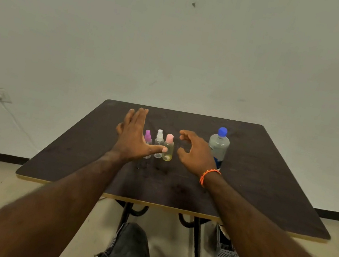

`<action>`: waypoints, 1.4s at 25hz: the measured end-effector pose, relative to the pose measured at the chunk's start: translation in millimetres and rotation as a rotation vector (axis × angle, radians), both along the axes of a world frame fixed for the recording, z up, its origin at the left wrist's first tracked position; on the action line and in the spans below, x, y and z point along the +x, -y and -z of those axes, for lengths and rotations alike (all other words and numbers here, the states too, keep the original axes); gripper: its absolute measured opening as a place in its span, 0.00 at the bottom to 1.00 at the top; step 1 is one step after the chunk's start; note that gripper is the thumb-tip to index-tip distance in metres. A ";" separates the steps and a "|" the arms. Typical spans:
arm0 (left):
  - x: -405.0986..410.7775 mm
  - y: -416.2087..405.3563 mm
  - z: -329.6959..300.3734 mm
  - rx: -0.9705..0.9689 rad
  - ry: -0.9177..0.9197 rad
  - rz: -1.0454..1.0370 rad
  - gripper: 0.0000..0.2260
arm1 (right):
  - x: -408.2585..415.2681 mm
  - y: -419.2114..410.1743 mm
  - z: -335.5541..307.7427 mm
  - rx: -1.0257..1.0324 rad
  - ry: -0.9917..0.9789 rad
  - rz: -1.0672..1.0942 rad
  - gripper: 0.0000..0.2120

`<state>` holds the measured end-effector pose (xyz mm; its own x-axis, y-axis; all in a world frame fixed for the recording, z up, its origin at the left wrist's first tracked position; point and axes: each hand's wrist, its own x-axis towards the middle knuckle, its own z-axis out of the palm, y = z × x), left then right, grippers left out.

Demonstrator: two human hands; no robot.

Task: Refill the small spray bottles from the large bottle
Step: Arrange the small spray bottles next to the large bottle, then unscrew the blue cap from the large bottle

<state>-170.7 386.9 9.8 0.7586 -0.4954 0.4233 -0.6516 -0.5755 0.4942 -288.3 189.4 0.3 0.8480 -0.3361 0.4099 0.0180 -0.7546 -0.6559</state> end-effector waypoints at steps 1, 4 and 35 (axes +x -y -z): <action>-7.2 10.1 -2.3 -0.007 0.011 0.026 0.60 | -8.1 1.8 -2.4 -0.017 0.041 0.049 0.23; -33.7 48.7 -7.0 0.016 0.027 0.109 0.58 | -31.9 18.9 -10.3 -0.051 0.154 0.283 0.16; -41.9 198.7 24.3 -0.236 -0.453 0.265 0.33 | -13.2 116.1 -56.4 -0.170 -0.183 0.148 0.16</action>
<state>-212.5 188.2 -14.5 0.7529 -0.6247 0.2069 -0.4518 -0.2621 0.8527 -301.5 73.3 56.7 0.8599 -0.4012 0.3157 -0.2077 -0.8398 -0.5016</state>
